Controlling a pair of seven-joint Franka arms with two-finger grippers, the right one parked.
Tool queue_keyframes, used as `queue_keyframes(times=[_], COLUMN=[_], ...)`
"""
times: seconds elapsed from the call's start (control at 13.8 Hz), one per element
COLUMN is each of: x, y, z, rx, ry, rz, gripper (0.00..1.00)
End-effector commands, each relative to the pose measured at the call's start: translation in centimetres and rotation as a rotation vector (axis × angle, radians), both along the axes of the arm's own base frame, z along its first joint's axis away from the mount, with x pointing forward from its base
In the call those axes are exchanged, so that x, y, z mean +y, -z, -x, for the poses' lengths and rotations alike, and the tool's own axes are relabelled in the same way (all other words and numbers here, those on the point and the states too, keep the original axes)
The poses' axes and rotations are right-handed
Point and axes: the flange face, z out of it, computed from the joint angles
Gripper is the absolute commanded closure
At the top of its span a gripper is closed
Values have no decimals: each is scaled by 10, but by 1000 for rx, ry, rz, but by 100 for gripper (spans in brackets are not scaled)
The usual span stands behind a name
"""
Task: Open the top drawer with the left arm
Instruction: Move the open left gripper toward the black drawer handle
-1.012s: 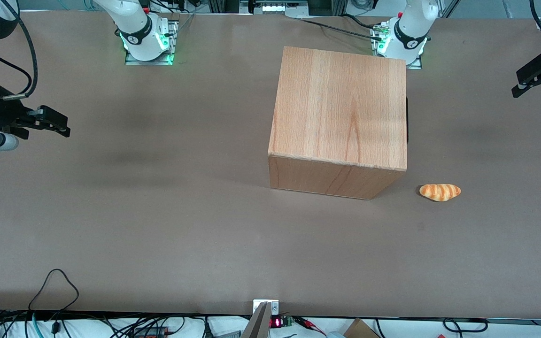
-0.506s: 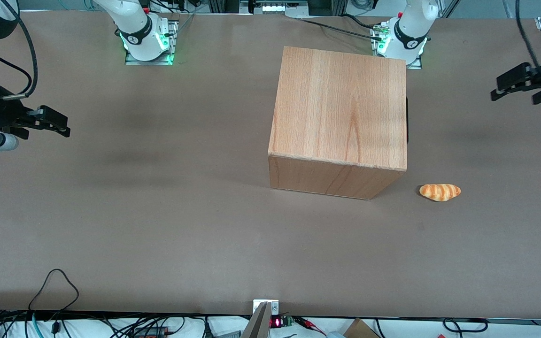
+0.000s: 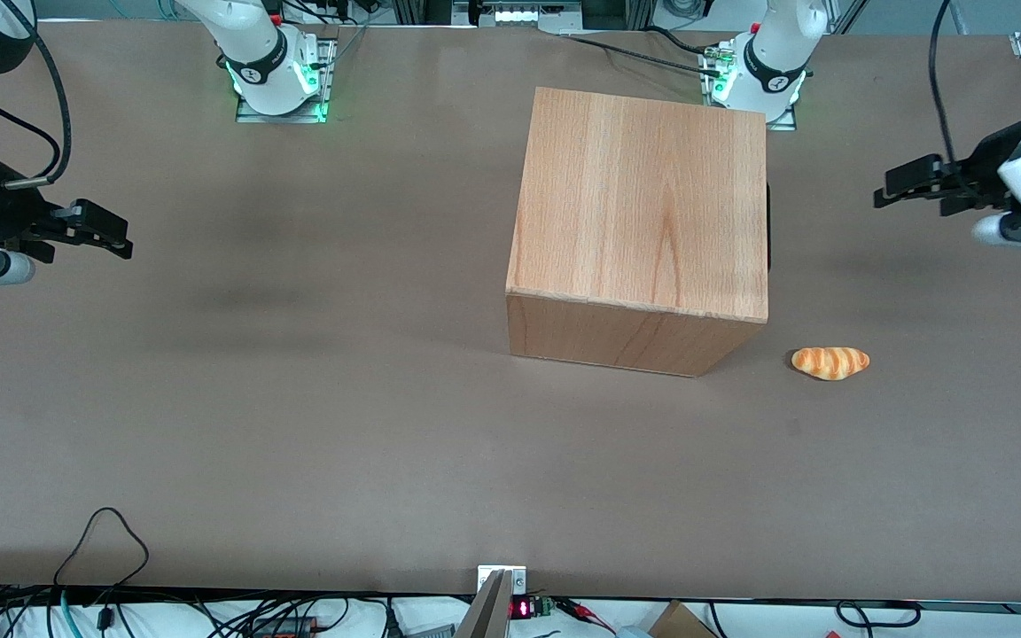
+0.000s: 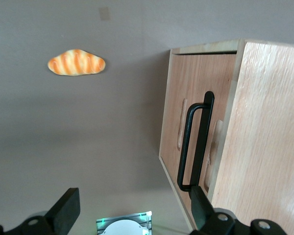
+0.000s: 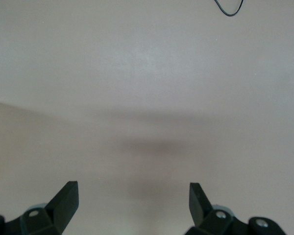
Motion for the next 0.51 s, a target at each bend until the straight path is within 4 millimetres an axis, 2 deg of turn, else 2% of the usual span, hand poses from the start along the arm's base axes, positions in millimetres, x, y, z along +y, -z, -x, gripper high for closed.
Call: queue_keyframes(times=[0.0,0.29,0.43], x=[-19,-35,-43], y=[26,71,87], z=[4,9,12], rx=[9,33,42], ry=[12,29,39], rz=[20,16,13], gripper=[0,0,0])
